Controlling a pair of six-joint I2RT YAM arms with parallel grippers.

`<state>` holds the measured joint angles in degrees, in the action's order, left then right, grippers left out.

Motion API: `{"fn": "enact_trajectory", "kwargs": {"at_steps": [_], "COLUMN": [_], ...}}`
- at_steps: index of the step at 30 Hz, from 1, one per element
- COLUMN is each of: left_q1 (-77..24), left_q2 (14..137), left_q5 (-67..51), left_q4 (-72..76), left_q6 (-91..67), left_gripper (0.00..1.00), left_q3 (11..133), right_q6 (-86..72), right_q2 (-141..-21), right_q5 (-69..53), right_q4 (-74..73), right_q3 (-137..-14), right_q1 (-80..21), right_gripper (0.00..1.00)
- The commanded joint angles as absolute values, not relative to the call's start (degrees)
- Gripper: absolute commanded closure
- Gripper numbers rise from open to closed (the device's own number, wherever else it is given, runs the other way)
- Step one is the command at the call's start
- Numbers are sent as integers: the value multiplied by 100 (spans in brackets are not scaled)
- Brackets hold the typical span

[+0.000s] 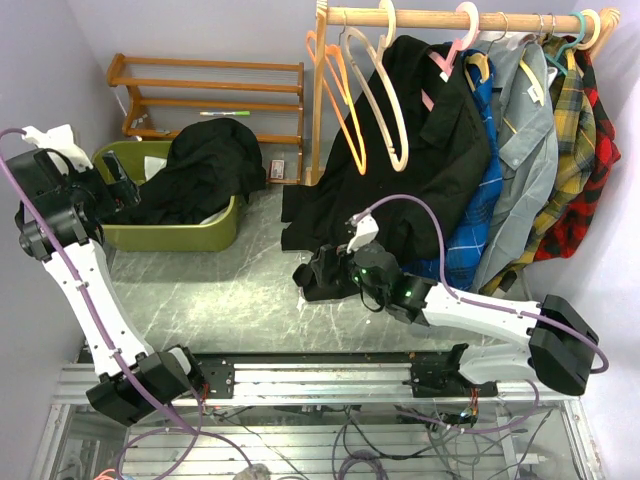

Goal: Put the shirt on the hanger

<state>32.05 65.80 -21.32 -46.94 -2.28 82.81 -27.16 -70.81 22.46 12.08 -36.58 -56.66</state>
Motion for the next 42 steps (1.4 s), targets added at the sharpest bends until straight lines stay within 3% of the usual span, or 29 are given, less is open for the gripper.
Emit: {"fn": "enact_trajectory", "kwargs": {"at_steps": [1,5,9,13,15,19,21,22,27,35,42], "left_q1": [3346,3379,3378,3381,3381,3339,3208,3016,1711,1505,670], "left_q2": [6509,6522,6630,6714,6773,6759,6828,6963,8309,11303,12041], "left_q5": [-2550,-2422,-2852,-2938,-2823,-2266,-2088,-2028,-2209,-3620,-2217], "left_q4": [-4358,-4417,-4486,-4431,-4477,-4410,-4321,-4372,-4800,-5255,-4168], "left_q6": [337,658,685,638,675,602,496,515,989,1784,2882], "left_gripper": [8,21,23,22,24,26,26,24,19,22,24], "left_q3": [7972,7999,8102,8088,8177,8229,8259,8407,9597,11990,11811], "right_q6": [-2467,-2649,-2041,-2475,-2379,-2011,-2086,-2048,-2578,-2150,-2170], "right_q2": [-7377,-6939,-6723,-6456,-6153,-5696,-5848,-5988,-6033,-5046,-5276], "right_q5": [1573,1306,831,1477,1372,-7,16,-40,848,264,376], "right_q4": [736,1458,830,189,553,1599,1248,993,413,1011,605], "right_q3": [-4070,-3502,-4050,-4574,-4270,-3545,-3834,-4011,-4373,-3490,-3670], "right_q1": [-5630,-5507,-5467,-5469,-5471,-5450,-5414,-5399,-5411,-5402,-5407], "right_gripper": [0,0,0,0,0,0,5,2,0,0,0]}}
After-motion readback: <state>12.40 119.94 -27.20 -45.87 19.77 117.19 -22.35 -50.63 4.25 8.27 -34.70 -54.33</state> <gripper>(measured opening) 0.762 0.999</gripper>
